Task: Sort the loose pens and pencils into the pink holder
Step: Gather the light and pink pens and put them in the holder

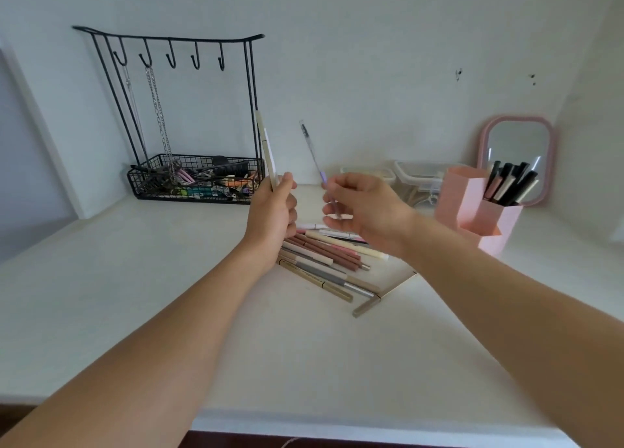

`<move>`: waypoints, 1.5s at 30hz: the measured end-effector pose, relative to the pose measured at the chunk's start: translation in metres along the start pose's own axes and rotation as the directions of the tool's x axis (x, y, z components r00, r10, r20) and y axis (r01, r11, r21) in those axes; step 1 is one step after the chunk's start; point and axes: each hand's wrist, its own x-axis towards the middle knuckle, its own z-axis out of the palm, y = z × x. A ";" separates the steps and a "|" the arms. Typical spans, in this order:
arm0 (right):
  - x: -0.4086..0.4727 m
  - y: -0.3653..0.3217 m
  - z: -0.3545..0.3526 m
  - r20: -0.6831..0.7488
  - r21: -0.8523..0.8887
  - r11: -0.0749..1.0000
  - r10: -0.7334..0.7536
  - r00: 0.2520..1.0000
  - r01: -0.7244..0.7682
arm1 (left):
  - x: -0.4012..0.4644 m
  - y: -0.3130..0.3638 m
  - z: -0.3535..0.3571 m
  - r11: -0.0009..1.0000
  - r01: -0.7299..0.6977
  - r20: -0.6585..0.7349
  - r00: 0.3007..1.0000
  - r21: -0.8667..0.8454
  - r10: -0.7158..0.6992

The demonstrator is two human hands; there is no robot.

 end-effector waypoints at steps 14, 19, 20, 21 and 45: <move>-0.028 0.019 0.023 -0.090 0.122 0.984 -0.122 0.988 0.133 | -0.013 -0.008 0.011 0.975 -0.128 0.226 0.970 0.180 0.085; -0.019 0.021 0.016 -0.117 -0.175 0.966 -0.210 0.971 0.188 | -0.012 -0.011 0.008 0.981 -0.074 0.159 0.986 0.180 0.045; -0.014 0.020 0.009 -0.141 -0.339 0.916 -0.275 0.951 0.214 | -0.012 -0.009 0.007 0.982 -0.072 0.131 0.990 0.173 0.049; -0.009 0.018 0.000 -0.160 -0.506 0.833 -0.345 0.925 0.223 | -0.011 -0.006 0.007 0.986 -0.066 0.103 0.993 0.156 0.051; 0.005 0.018 -0.052 -0.030 -0.924 0.383 -0.051 0.998 -0.009 | -0.005 -0.001 -0.005 0.991 0.122 0.035 0.992 0.061 -0.125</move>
